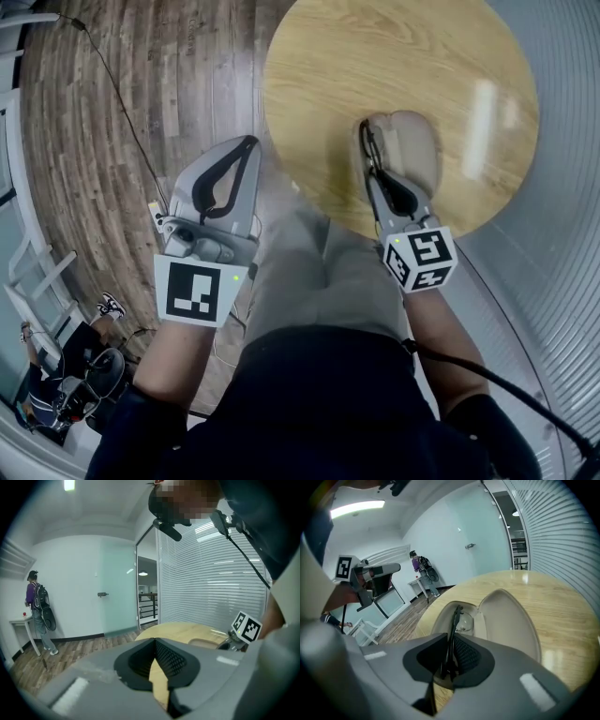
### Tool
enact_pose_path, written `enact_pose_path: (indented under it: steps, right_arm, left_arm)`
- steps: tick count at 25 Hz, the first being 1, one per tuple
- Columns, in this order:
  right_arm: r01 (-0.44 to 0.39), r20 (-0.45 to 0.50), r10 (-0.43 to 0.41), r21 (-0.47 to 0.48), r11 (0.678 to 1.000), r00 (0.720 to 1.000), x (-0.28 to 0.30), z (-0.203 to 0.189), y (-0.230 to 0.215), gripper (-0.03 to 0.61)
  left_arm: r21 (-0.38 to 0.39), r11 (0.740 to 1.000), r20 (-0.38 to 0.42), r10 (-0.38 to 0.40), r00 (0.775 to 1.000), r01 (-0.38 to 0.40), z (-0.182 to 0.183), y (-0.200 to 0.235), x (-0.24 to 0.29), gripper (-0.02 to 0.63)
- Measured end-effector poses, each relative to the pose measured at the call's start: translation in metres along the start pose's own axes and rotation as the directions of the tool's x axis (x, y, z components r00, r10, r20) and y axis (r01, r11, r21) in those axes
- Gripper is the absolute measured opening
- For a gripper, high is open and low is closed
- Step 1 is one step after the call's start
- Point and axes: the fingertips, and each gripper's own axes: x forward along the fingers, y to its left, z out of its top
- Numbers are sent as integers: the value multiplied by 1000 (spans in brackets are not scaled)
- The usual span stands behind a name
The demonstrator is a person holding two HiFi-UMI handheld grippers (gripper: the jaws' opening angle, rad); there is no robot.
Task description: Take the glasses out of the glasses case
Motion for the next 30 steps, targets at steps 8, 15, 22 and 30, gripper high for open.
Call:
enact_pose_path:
  steps: [8, 15, 22, 30]
  right_arm:
    - [22, -4, -22, -13, 1000, 1000, -10, 12, -5, 34]
    - [35, 34, -34, -47, 998, 999, -38, 55, 9, 32]
    - [70, 102, -62, -78, 994, 993, -72, 109, 26, 32]
    - [104, 188, -80, -120, 987, 979, -112, 159, 38, 32]
  left_arm:
    - [6, 1000, 37, 6, 999, -6, 22, 9, 1, 6]
    - [18, 1000, 101, 10, 995, -12, 69, 16, -11, 6]
    - [35, 999, 169, 26, 985, -33, 122, 29, -37, 6]
    - [68, 997, 240, 21, 971, -39, 173, 29, -65, 6]
